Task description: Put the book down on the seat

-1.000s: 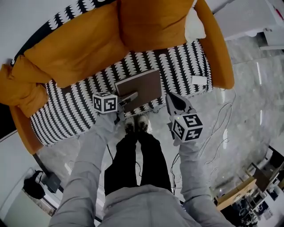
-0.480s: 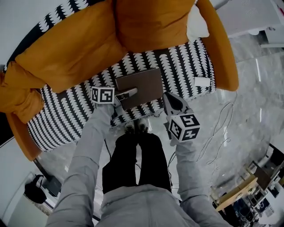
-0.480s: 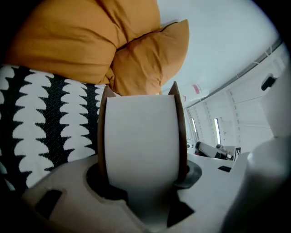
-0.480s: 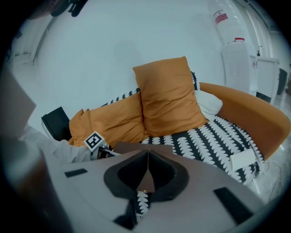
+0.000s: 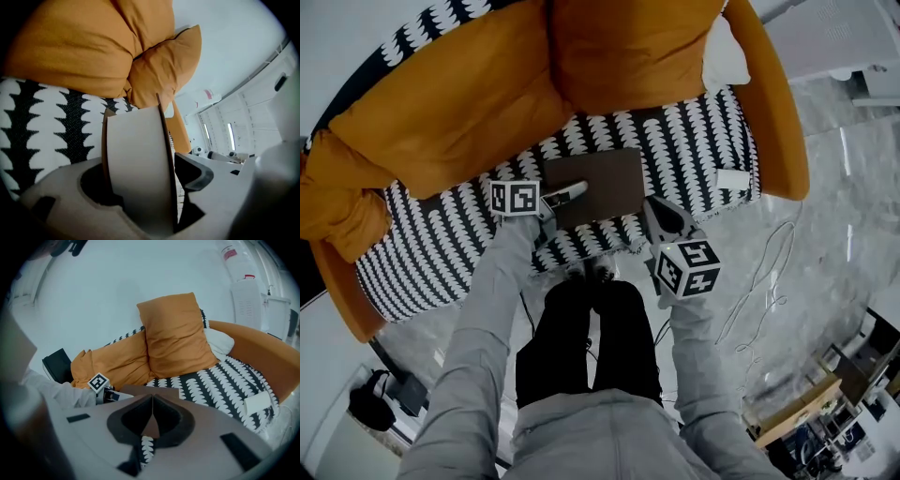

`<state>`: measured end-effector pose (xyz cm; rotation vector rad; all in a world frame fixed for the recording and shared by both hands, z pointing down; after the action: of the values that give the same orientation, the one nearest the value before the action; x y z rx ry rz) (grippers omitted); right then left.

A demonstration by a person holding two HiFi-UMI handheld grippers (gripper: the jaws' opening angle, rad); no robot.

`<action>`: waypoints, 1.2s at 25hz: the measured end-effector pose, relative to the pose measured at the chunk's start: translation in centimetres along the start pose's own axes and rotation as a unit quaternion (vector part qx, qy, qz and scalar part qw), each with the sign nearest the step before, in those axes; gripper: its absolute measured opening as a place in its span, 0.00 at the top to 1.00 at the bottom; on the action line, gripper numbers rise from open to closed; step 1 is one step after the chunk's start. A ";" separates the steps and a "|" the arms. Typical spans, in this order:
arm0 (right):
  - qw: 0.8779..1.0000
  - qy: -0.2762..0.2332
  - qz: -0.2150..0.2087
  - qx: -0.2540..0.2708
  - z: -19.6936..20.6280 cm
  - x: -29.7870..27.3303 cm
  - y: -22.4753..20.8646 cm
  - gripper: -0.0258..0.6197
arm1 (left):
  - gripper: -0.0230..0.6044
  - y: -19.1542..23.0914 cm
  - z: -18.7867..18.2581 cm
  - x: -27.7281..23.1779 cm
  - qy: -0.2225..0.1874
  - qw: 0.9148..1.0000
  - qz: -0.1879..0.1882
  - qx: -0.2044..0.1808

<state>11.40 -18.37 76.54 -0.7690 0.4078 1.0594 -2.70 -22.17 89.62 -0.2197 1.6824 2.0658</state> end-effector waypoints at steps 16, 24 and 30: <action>1.000 0.014 -0.018 0.006 -2.7 1.1 1.9 0.91 | 0.35 4.9 -1.1 7.3 -0.041 0.981 -0.187 -0.001; 1.000 0.006 -0.020 0.016 -5.8 4.0 4.0 0.91 | 0.35 1.7 -2.6 11.3 -0.070 0.955 -0.259 -0.126; 0.999 -0.008 -0.019 0.040 -8.9 8.2 6.3 0.91 | 0.36 -4.9 -4.2 13.9 -0.075 0.936 -0.282 -0.198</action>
<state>9.95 -18.07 63.01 -0.6946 0.4185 1.0074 -13.42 -21.98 78.68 -0.5825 0.9455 1.8843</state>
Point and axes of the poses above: the fingertips, and each gripper's own axes: x backward along the fingers, y to its left, z out of its underside, the point moved 1 cm from there along x, backward along the fingers, and after that the axes turned 2 degrees about -y, right-handed, at the moved point
